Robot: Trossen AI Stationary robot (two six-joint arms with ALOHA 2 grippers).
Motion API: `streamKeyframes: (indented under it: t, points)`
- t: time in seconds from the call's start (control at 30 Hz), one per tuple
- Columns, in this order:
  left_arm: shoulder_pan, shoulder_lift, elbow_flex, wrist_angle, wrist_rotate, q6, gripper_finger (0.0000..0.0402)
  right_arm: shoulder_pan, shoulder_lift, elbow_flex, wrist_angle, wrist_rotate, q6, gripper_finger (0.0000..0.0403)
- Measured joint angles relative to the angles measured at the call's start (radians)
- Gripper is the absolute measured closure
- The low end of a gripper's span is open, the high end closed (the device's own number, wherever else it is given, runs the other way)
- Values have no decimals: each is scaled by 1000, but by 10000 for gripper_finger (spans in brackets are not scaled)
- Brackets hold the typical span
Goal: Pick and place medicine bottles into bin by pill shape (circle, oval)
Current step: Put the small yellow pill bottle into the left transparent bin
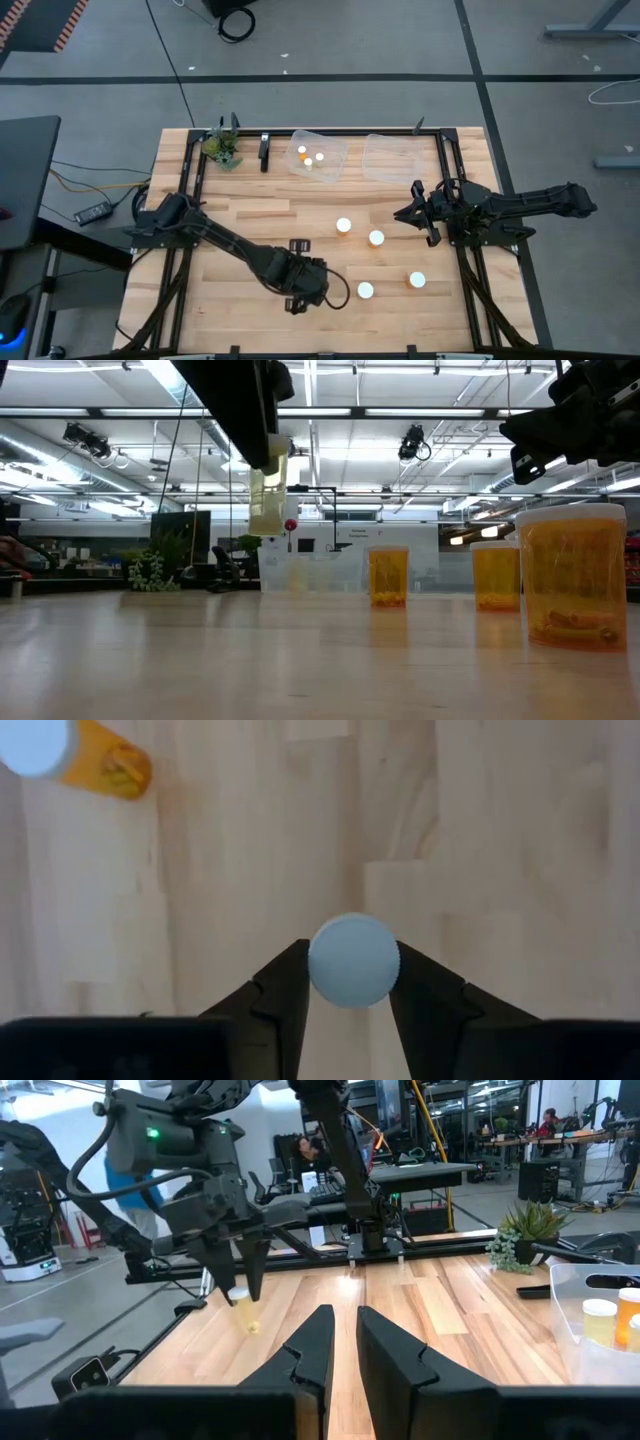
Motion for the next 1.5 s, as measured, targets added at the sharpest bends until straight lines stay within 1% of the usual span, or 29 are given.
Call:
streamKeyframes:
  t: [0.4,0.83,1.0,1.2,1.5]
  points:
    - [102,0,0,-1,0,210,271,0,0,0,0,0,0,349]
    - [287,0,0,-14,-8,442,269,0,0,0,0,0,0,349]
    - [359,0,0,6,-8,525,273,0,0,0,0,0,0,349]
    - [434,0,0,28,-8,613,266,0,0,0,0,0,0,349]
    - [542,0,0,62,-8,738,271,0,0,0,0,0,0,349]
